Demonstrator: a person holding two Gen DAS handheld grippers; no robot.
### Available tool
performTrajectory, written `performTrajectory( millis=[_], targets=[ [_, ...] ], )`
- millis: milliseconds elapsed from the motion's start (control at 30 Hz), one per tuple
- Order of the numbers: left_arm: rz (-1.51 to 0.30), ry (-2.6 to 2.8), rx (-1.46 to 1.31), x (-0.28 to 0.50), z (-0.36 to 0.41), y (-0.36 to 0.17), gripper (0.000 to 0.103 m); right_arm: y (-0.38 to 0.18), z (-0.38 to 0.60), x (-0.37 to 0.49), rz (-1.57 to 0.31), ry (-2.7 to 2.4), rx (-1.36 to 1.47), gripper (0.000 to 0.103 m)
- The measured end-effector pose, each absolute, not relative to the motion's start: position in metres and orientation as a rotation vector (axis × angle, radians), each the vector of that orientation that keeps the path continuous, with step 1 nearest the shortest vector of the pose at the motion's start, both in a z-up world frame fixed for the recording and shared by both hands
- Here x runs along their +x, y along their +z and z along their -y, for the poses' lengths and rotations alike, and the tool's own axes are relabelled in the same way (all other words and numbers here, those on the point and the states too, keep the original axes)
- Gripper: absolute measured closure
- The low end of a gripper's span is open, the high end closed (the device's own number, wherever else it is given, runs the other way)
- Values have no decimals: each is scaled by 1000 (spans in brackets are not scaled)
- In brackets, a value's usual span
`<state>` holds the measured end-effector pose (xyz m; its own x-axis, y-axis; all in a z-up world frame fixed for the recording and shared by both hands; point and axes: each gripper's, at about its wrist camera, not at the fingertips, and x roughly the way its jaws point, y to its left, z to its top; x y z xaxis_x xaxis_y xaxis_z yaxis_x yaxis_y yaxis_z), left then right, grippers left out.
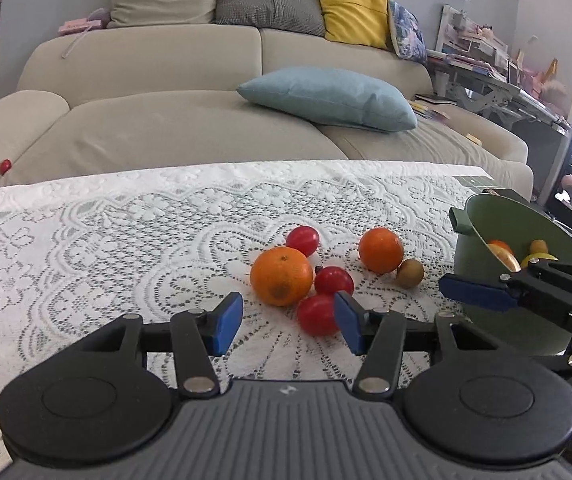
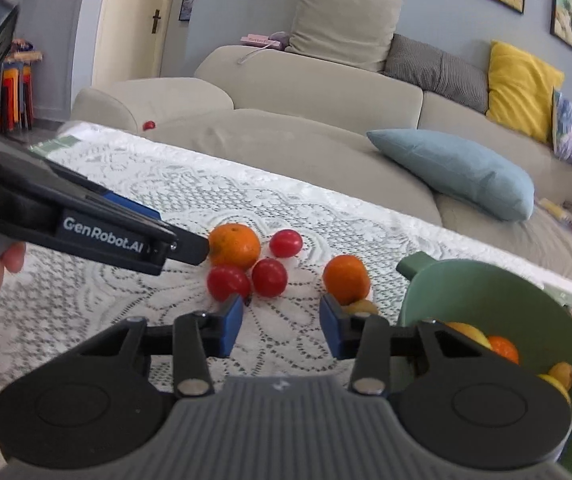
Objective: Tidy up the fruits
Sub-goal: 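Grasp an orange with the left gripper while the right gripper grasps another orange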
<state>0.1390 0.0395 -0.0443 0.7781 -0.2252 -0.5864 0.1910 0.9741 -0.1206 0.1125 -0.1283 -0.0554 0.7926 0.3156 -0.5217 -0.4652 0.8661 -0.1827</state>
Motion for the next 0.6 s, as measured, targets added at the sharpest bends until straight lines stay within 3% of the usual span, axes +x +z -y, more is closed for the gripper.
performTrajectory(
  millis=[600],
  targets=[
    [-699,-313,-57,190,-46,-61,45,-46,121,139,-521,440,-424,65]
  ],
)
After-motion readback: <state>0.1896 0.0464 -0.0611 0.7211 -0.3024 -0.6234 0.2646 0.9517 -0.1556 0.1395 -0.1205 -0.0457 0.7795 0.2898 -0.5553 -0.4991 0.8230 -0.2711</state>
